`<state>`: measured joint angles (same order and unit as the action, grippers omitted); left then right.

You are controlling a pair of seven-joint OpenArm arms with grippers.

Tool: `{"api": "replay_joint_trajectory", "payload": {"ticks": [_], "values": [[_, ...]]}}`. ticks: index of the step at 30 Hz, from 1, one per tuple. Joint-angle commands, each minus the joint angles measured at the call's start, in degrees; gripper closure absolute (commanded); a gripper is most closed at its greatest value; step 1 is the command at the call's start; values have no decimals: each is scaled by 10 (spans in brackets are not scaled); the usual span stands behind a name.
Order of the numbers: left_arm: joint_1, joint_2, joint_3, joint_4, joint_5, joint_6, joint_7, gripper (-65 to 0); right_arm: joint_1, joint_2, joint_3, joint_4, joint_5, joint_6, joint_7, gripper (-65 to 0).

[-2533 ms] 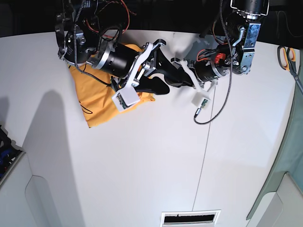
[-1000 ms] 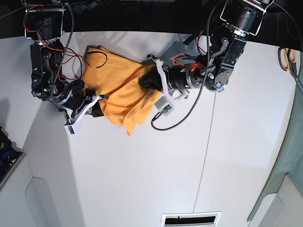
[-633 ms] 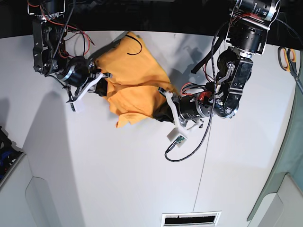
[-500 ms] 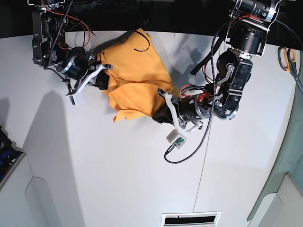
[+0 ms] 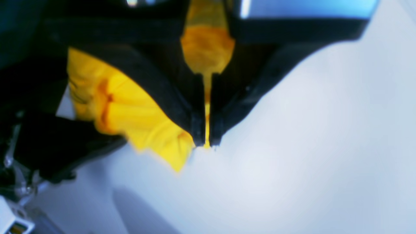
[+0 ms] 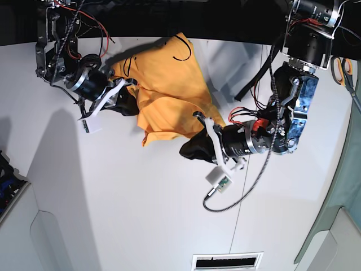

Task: Layout the t-shirt on the table in an organized manner, then fold the t-shirt properly

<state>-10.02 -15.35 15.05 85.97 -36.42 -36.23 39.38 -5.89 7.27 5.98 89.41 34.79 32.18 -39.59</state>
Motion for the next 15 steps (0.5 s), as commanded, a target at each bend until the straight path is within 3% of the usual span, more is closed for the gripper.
{"api": "replay_joint_trajectory", "payload": {"ticks": [1,6,9,15], "values": [[-6,-12,-2,33,-11,-6,-4,-32,7,2,3,22,10,7,9,0],[34,-42,-2,106,-74,-7,16,-32,26,1,3,41,6,6,1,0],[76,-31,-2,113,-77,-24,16,-32,48,-7,2,35,-7,6,1,0],[154,13,-2,112,-77,-26,5,-32,106,-42,-34,-24,-41,6,3,0]]}}
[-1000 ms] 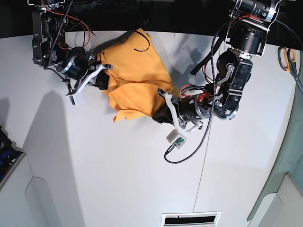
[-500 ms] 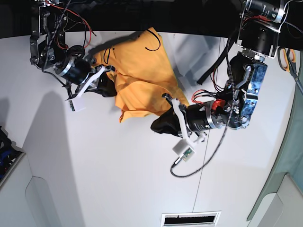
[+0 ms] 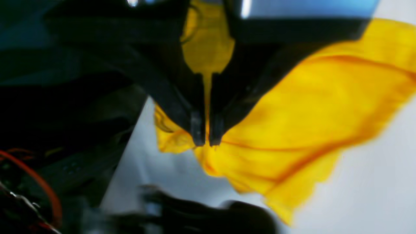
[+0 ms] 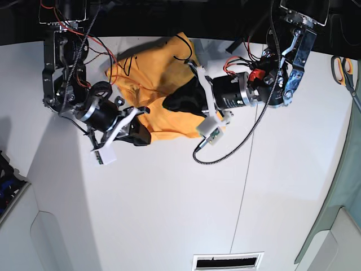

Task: Layout the t-shirt on the table in an organized manner, then fold the t-shirt properly

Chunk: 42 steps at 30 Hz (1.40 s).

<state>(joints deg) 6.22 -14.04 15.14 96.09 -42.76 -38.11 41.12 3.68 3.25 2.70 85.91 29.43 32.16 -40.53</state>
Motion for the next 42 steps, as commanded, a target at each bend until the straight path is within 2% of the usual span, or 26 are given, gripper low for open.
{"api": "replay_joint_trajectory", "payload": {"ticks": [1,5,12,19,27,30,34,38,39,42], "values": [[-1,9,-3,11,-14,-7,-12,-32,21,-5,-9,-5,4,7,13,0],[26,41,-2,9,-10,-7,-19,-32,53,-12,-36,-61,-28,7,29,0],[52,95,0,-76,43,-8,-65,-32,108,-14,-40,-195,-90,6,118,0],[50,94,0,-157,76,-8,-93,-32,192,-13,-39,-318,-157,-7,177,0],[50,88,0,-159,90,-8,-91,-32,248,-14,-31,-327,-163,-9,178,0],[49,74,0,-159,94,-8,-87,-32,253,-14,-6,-306,-136,-9,151,0],[45,49,0,-159,94,-7,-87,-32,240,-14,29,-221,-44,0,20,0],[36,24,0,-159,94,-8,-87,-32,189,-13,28,-110,44,11,-90,0],[34,19,0,-159,94,-8,-86,-32,171,-10,22,-90,63,11,-105,0],[28,0,0,-159,94,-8,-86,-32,112,-3,1,-58,97,11,-103,0]]}}
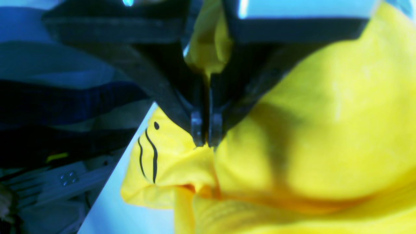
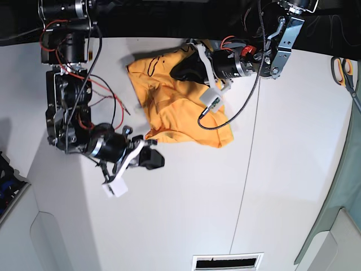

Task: Layout the t-shirt on the table in an organized manner, then fold the t-shirt properly
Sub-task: 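Release the right gripper and move it away from the shirt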

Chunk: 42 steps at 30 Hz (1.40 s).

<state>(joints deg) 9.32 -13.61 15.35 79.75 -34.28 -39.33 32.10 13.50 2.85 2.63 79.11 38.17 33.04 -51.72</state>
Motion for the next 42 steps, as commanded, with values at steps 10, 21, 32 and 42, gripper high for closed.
{"api": "replay_joint_trajectory", "payload": {"ticks": [10,21,32,42], "values": [[-7,-26,-2,4,9,4,7,-32,-69,1,-65,13,-10,12,78,0],[-6,-26,-2,4,9,-7,12,-32,-48,-1,-89,-52,-97,7,155,0],[4,-26,-1,4,26,-7,12,-32,78,-52,-121,-223,-174,6,254,0],[15,-26,0,4,37,-7,12,-33,142,-65,-119,-240,-263,-18,285,0]]}}
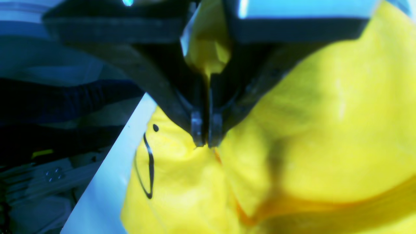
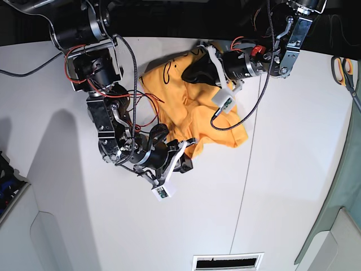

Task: Layout the t-shirt on the table in an organized manner, then fold the t-shirt properly

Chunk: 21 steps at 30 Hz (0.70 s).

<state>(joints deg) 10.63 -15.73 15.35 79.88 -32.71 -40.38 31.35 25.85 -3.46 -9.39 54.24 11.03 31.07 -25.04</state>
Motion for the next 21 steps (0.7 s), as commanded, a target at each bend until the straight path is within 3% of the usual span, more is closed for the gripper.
{"api": "replay_joint_trajectory", "payload": {"ticks": [1,7,10,16,21], "values": [[2,-5,0,3,21,4,20,-33,22,0,2,8,7,2,19,0],[-1,-5,-1,15,21,4,23,-33,30,7,73,27,5,2,17,0],[-1,-8,-1,43,11,4,43,-33,28,13,144,54,11,2,-23,0],[0,-35,-1,121,-27,4,49,-33,-20,53,234,155,128,7,-158,0],[0,-37,-28,153,-27,4,51,-33,-117,90,237,213,204,9,-183,0]]}}
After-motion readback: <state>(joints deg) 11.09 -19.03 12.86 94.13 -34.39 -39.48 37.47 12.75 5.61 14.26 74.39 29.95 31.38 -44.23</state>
